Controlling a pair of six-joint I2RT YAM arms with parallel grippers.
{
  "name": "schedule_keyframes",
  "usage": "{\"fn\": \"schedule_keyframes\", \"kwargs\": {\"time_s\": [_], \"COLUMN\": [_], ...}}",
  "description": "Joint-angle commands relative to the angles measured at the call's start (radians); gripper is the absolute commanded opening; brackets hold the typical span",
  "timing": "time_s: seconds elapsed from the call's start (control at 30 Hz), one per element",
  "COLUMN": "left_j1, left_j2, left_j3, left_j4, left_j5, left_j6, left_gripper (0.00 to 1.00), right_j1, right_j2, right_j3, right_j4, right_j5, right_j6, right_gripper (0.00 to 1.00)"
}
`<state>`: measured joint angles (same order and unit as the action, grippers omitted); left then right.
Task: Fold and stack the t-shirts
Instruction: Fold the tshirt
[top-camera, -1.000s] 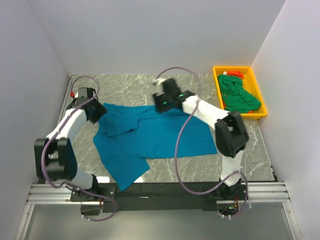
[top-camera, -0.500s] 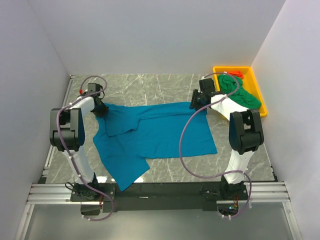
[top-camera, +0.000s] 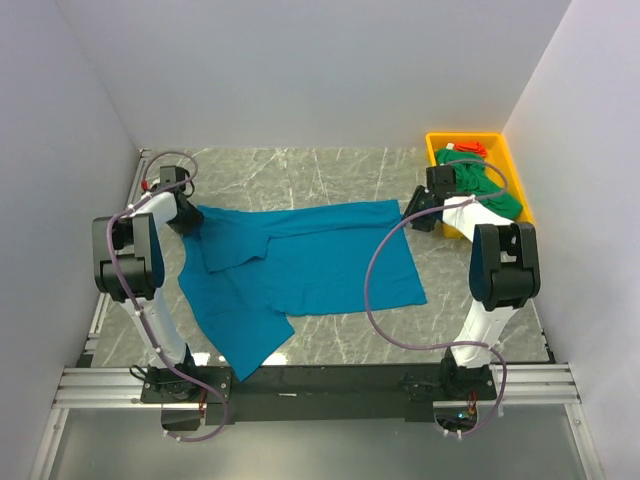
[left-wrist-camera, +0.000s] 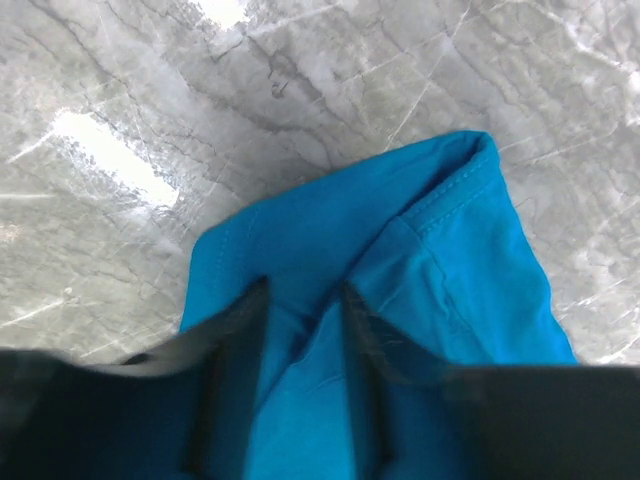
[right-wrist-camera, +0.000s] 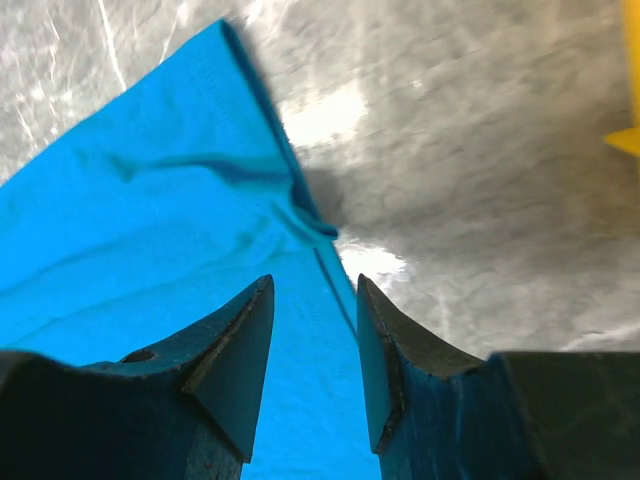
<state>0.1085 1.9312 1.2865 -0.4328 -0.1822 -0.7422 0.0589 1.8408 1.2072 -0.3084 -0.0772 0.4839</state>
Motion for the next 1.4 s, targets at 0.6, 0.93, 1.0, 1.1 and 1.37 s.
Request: {"fn": "schedule_keyframes", "kwargs": {"time_s": [0.6, 0.93, 1.0, 1.1, 1.37], "left_j1": [-0.384, -0.556, -0.579, -0.604, -0.647], "left_j2": [-0.294, -0.239, -0.21, -0.173, -0.132], "left_j3": [-0.033, -0.012, -0.003, 0.011, 0.017], "left_j4": [0.038, 0.157, 0.161, 0.157, 0.183], "left_j5": [-0.181, -0.054, -0.036, -0.033, 0.006], "left_j6": [0.395, 0.589, 0.596, 0.604, 0.638], "left_gripper": [0.64, 0.59, 0.59, 0.58, 0.51], "right_j1": [-0.054, -0.054, -0.054, -0.054, -0.056], "right_j2": [0.049, 0.087, 0.089, 0.104, 0.115], "right_j3": [0.018, 0.032, 0.029, 0.037, 0.052], "right_j4": [0.098, 0.094, 0.098, 0.098, 0.101], "right_j5": [-0.165, -0.145, -0.141, -0.141, -0.138], "right_j6": [-0.001, 0.016, 0.016, 0.013, 0.01], "right_gripper": [0.43, 0.41, 0.41, 0.41, 0.33]}}
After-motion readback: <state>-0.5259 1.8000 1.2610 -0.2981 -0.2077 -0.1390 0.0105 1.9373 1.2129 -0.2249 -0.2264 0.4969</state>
